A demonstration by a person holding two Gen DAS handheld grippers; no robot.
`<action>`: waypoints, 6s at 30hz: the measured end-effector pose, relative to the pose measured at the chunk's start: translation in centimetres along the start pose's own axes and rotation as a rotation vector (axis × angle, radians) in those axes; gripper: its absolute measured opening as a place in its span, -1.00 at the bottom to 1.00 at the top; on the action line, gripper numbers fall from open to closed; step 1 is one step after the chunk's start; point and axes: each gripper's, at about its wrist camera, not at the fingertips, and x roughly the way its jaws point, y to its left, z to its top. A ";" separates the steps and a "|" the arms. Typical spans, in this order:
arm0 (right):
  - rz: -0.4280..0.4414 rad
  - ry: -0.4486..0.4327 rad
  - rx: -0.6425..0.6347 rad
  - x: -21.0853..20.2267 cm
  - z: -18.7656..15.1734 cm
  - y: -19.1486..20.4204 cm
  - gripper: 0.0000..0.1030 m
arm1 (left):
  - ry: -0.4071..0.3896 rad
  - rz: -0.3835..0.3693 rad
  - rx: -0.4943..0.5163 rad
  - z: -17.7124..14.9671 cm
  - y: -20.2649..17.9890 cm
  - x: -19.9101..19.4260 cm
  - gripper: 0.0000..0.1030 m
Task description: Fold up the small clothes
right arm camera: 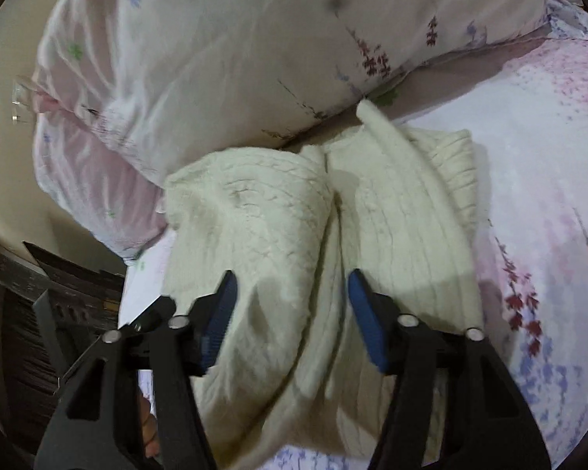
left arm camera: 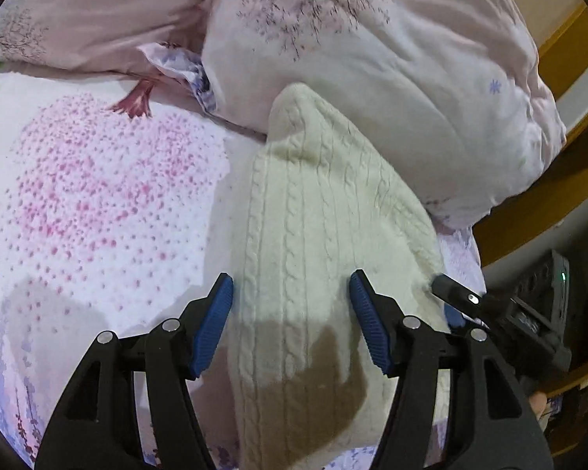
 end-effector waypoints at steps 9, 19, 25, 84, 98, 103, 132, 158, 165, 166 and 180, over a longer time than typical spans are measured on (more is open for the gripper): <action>-0.041 -0.096 -0.063 0.6 0.4 1.5 -0.76 | 0.000 0.053 0.129 -0.4 -3.6 1.2 0.69; -0.295 -0.249 -0.166 -4.8 0.6 1.2 -0.76 | -0.025 0.075 0.278 -1.7 -7.2 1.2 0.79; -0.338 -0.233 -0.189 -4.9 0.2 -0.1 -0.76 | -0.001 0.080 0.310 -2.8 -8.0 2.3 0.79; -0.298 -0.103 -0.003 -0.9 7.3 -6.5 -0.83 | 0.079 -0.179 -0.134 5.4 -1.5 9.7 -0.70; -0.069 -0.067 -0.026 -7.4 -0.4 -5.7 -0.19 | 0.116 -0.246 0.007 0.1 -2.9 3.3 0.31; -0.186 -0.133 -0.063 -7.3 -0.8 -4.7 -0.87 | 0.124 -0.215 0.055 -1.9 -3.6 3.2 0.31; -0.200 -0.137 0.001 -9.3 -6.7 -6.7 -0.79 | 0.089 0.017 0.292 -5.9 -7.0 4.0 0.57; -0.040 -0.054 0.145 -5.5 2.7 -8.2 0.32 | 0.196 -0.127 0.119 -0.4 -6.5 7.7 0.60; 0.001 -0.038 0.110 -4.7 2.7 -7.6 0.33 | 0.169 -0.074 0.205 -0.5 -8.0 8.7 0.66; 0.008 -0.032 0.103 -4.5 2.7 -7.5 0.32 | 0.168 -0.070 0.211 -0.5 -8.0 8.8 0.66; 0.061 -0.003 0.076 -3.2 2.3 -6.7 0.01 | 0.145 -0.032 0.275 -0.5 -8.5 9.2 0.68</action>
